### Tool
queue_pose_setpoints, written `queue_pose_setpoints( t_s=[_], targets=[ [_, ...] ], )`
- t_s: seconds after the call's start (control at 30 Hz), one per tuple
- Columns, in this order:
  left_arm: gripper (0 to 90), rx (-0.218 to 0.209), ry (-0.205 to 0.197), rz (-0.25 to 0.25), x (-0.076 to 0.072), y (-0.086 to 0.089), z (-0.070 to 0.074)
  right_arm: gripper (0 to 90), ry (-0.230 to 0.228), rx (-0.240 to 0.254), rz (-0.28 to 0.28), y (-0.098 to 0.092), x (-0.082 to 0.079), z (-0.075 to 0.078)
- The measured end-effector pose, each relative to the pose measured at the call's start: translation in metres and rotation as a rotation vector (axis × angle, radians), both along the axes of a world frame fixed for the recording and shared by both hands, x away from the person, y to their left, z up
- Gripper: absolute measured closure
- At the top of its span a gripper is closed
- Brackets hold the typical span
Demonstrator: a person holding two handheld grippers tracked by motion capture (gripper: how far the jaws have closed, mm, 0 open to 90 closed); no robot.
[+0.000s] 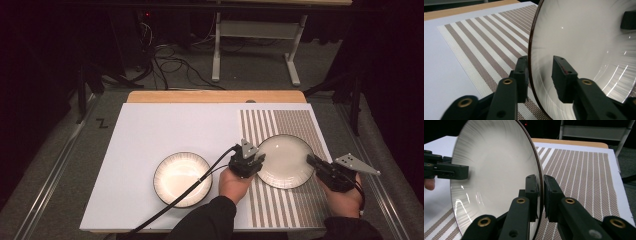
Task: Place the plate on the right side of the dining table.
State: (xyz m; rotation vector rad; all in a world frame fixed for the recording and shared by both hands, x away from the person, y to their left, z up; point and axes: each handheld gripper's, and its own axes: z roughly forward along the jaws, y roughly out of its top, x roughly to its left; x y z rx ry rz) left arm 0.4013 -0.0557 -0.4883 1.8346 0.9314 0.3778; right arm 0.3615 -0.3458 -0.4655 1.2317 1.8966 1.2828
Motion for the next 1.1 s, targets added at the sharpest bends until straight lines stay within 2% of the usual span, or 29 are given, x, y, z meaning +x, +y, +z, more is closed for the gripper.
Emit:
queue_pose_setpoints(
  t_s=[0.07,0.2,0.3,0.63,0.7,0.77,0.87,0.93,1.03,1.07,1.1],
  targets=[
    [62.7,0.003,-0.003,0.006,-0.001,0.000,0.000,85.4,0.002,0.004,0.001,0.000,0.000,0.000],
    [57.0,-0.019,-0.031,0.021,-0.003,0.004,0.003,85.3,0.006,-0.010,-0.013,0.000,0.000,0.000],
    [53.1,-0.028,-0.036,0.016,-0.003,0.007,0.007,85.2,0.008,-0.007,-0.017,0.000,0.000,-0.001],
    [41.6,-0.011,-0.052,-0.009,-0.011,0.014,0.012,84.7,0.011,-0.014,-0.031,0.000,0.000,-0.002],
    [35.4,-0.008,-0.057,-0.012,-0.013,0.017,0.014,84.7,0.007,-0.019,-0.033,0.000,0.000,-0.002],
    [33.4,-0.014,-0.064,-0.014,-0.015,0.019,0.015,84.8,0.008,-0.018,-0.034,0.001,0.000,-0.002],
    [24.6,-0.031,-0.062,-0.022,-0.017,0.024,0.018,84.7,0.004,-0.021,-0.036,0.001,-0.001,-0.002],
    [18.4,-0.019,-0.063,-0.019,-0.018,0.026,0.019,84.7,0.004,-0.022,-0.038,0.002,-0.001,-0.001],
    [9.1,0.024,-0.081,-0.012,-0.021,0.028,0.020,84.6,0.002,-0.024,-0.041,0.002,-0.001,-0.001],
    [4.9,0.027,-0.079,-0.011,-0.022,0.029,0.020,84.6,0.004,-0.024,-0.042,0.002,-0.001,-0.001],
    [4.9,0.025,-0.073,-0.012,-0.023,0.031,0.021,84.6,0.004,-0.024,-0.042,0.002,-0.001,-0.001]
  ],
)
